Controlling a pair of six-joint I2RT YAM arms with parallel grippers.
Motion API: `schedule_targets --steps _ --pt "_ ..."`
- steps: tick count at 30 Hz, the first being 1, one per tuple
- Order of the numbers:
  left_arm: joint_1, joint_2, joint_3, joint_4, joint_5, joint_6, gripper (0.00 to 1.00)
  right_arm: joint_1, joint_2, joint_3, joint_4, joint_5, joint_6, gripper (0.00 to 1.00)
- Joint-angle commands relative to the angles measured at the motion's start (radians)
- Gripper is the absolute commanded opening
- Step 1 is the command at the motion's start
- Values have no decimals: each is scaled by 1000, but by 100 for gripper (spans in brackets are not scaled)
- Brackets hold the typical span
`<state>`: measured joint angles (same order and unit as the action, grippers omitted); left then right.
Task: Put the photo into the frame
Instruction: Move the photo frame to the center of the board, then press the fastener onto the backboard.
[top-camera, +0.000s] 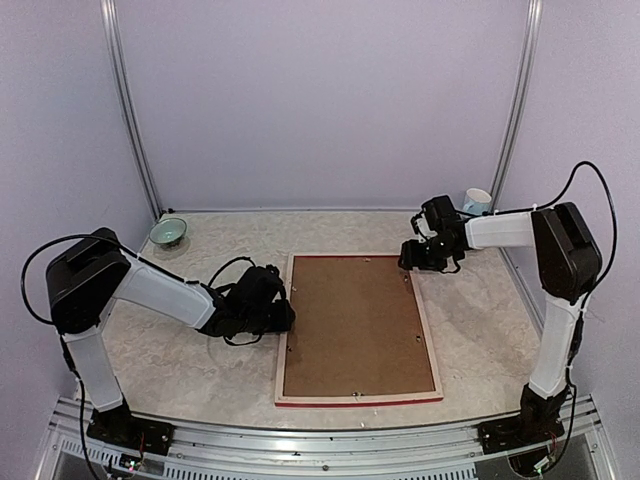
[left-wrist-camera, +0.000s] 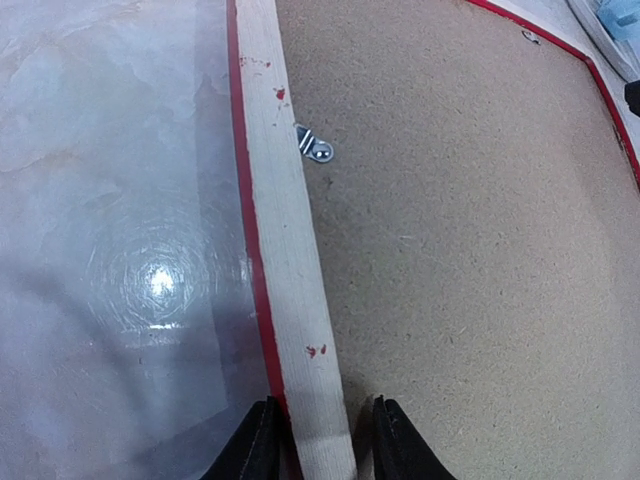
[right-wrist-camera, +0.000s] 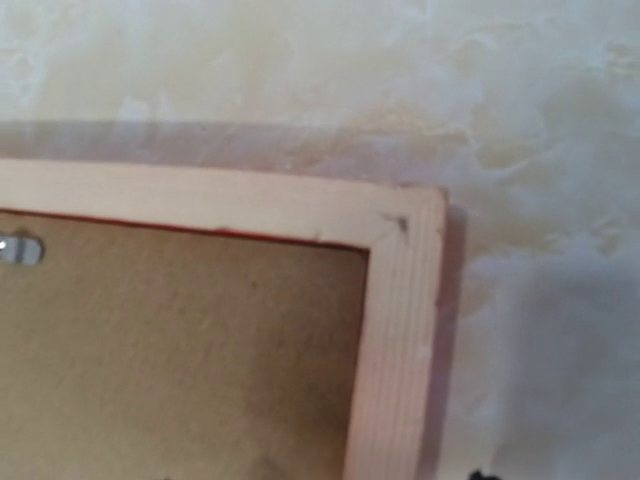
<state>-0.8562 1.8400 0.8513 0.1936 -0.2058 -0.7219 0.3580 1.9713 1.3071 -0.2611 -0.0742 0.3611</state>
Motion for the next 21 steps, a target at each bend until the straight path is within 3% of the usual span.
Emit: schedule_targets --steps 1,6,10,21 --pt "-17 -1 -14 -25 40 -15 35 4 -46 -18 -37 -2 13 63" --pt "-18 -5 -13 -27 37 -17 37 3 -38 -35 -39 4 13 61" --pt "-18 -13 -14 -32 33 -16 40 -2 -37 -48 -31 -10 15 51" --pt "-18 -15 -13 -33 30 -17 41 -4 2 -52 -34 -31 9 47"
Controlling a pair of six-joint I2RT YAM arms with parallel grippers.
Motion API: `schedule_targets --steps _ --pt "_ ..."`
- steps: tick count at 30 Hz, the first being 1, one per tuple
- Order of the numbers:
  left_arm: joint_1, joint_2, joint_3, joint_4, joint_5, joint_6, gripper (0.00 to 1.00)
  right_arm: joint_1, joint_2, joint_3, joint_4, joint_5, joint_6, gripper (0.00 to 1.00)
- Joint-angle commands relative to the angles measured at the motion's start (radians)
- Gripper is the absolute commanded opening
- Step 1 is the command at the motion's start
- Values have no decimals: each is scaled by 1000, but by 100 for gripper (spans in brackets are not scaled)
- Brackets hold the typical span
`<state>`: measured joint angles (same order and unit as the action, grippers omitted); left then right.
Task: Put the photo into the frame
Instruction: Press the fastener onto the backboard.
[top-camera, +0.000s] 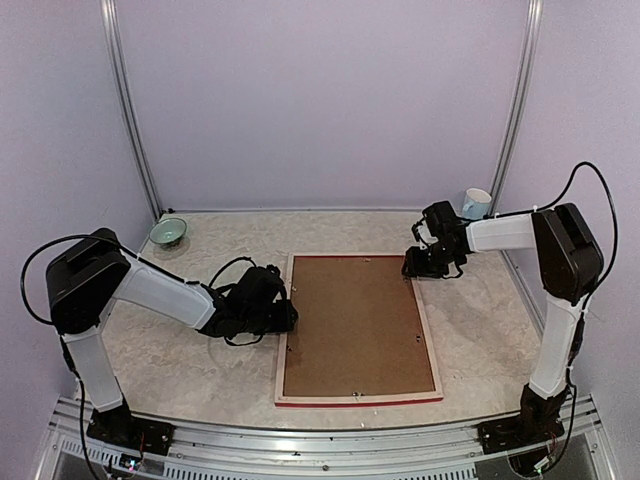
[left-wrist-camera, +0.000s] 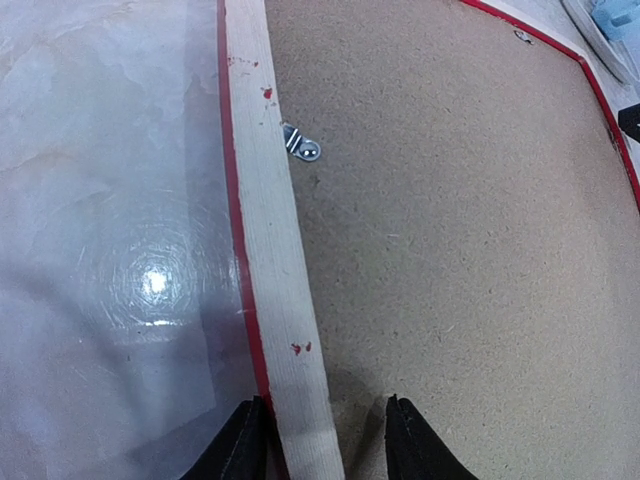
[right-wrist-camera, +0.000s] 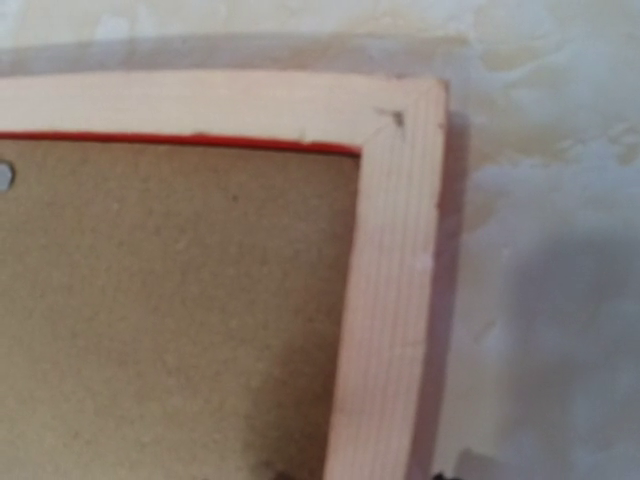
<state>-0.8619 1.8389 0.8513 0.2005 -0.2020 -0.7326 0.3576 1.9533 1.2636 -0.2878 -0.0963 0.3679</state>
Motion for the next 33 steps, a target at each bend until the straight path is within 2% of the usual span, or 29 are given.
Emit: schedule_targets --steps 1,20,33 --pt "-12 -14 -12 -39 26 -6 42 -3 21 -7 -11 -5 1 47" --pt "-12 -16 -3 -39 36 -6 42 -3 58 9 -22 21 -21 38" --pt "-12 -11 -9 -32 41 -11 42 -11 -15 5 -4 -14 -1 42"
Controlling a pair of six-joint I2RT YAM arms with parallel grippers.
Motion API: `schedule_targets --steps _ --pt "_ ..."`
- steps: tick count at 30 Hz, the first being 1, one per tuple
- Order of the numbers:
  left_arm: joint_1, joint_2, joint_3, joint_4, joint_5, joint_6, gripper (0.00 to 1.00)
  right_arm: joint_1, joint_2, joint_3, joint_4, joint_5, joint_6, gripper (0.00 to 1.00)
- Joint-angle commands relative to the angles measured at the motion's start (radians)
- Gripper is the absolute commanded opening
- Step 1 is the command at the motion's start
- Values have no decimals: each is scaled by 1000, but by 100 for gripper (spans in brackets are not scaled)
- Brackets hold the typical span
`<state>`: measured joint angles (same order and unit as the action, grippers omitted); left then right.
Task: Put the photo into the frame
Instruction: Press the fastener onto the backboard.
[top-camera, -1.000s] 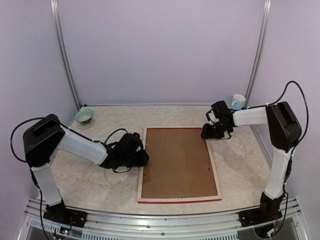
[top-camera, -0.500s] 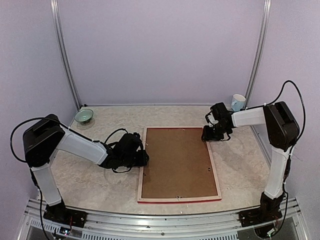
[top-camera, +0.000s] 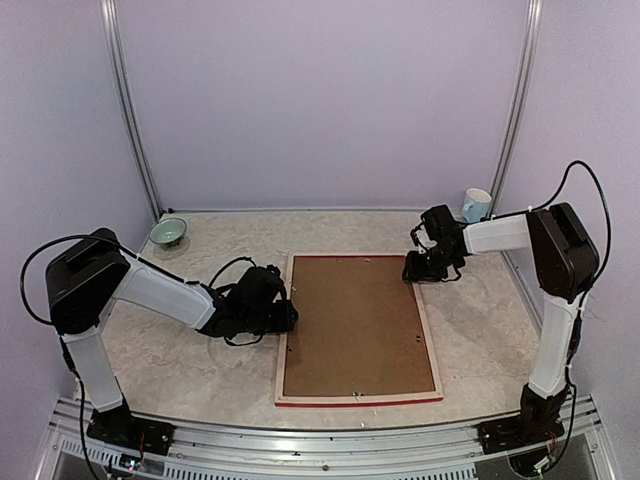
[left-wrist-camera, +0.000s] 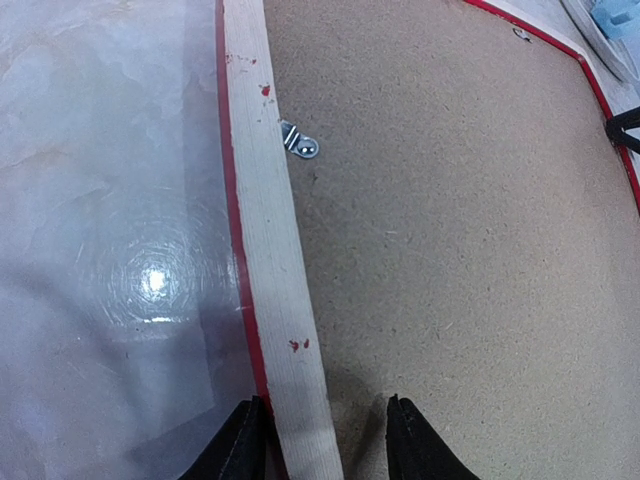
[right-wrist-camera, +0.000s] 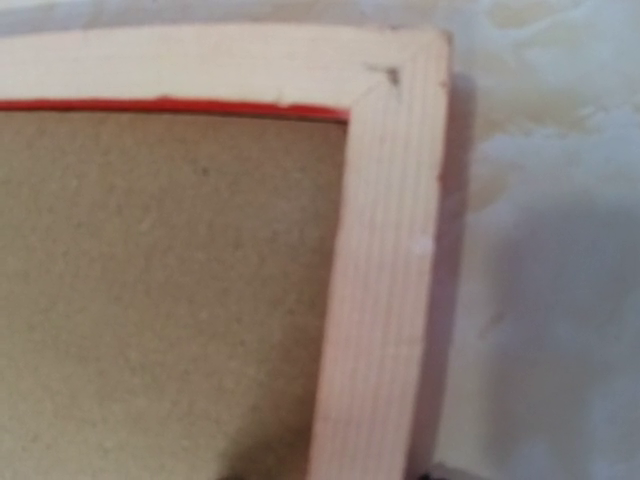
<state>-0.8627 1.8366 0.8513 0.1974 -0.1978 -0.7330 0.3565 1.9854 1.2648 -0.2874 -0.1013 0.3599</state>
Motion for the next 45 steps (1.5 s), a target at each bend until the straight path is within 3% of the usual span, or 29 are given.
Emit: schedule_targets --steps 1,20,45 --pt "-11 -8 -9 -28 37 -11 42 -11 -50 5 -6 -8 6 42" --pt "-11 -2 -30 -1 49 -20 42 -11 -15 6 -38 34 -3 41" --pt "-11 6 -26 -4 55 -26 42 -11 36 1 -38 41 -27 30"
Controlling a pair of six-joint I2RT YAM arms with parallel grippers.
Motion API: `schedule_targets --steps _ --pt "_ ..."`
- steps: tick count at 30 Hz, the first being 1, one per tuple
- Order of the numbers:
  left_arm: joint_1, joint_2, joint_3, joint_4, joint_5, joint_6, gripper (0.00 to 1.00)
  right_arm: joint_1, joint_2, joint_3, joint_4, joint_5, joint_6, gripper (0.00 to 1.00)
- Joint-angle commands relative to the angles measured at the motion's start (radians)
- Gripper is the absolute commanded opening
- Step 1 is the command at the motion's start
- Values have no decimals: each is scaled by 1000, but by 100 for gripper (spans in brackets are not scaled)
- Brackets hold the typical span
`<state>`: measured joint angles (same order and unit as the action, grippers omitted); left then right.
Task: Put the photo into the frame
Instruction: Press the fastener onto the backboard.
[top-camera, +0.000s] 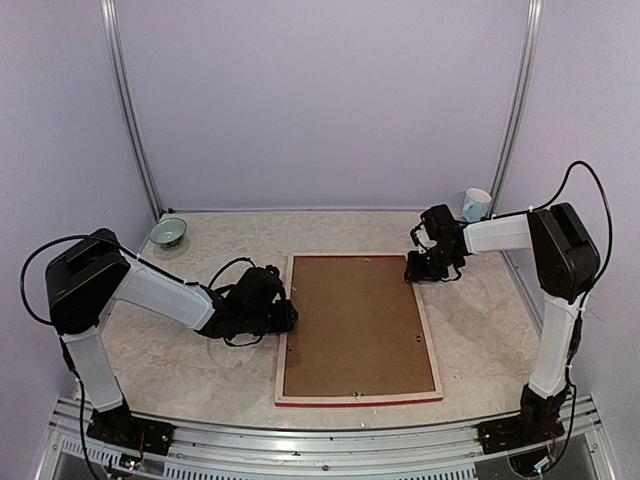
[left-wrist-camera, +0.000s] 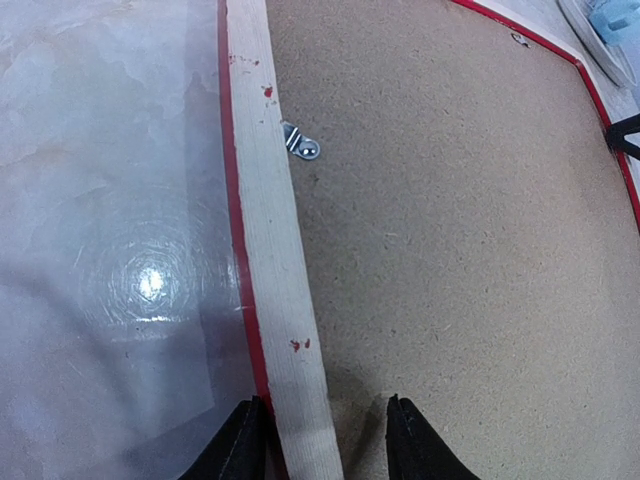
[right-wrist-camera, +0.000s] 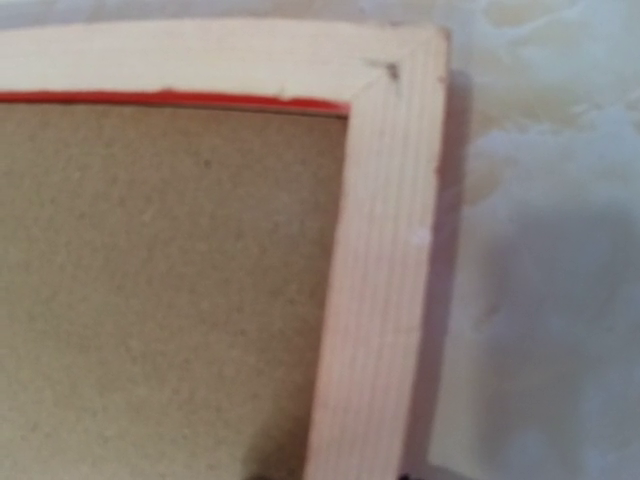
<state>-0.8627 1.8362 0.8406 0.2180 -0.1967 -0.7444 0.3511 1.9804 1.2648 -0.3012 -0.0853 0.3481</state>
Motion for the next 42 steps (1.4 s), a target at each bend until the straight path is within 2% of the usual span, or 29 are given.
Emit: schedule_targets --steps 1,14,25,35,42 --pt "-12 5 -15 -24 54 -15 42 -6 42 2 -24 23 -15 30" --pt "-12 -6 -30 -19 48 -22 42 2 79 16 -31 -9 -23 23" --pt "-12 -3 -30 -13 52 -25 42 0 54 67 -13 -123 36 32" --pt "-14 -3 -43 -3 51 -30 42 27 107 123 -50 -40 39 34" --pt "-14 -1 -43 1 51 -29 42 34 105 105 -49 -3 26 28"
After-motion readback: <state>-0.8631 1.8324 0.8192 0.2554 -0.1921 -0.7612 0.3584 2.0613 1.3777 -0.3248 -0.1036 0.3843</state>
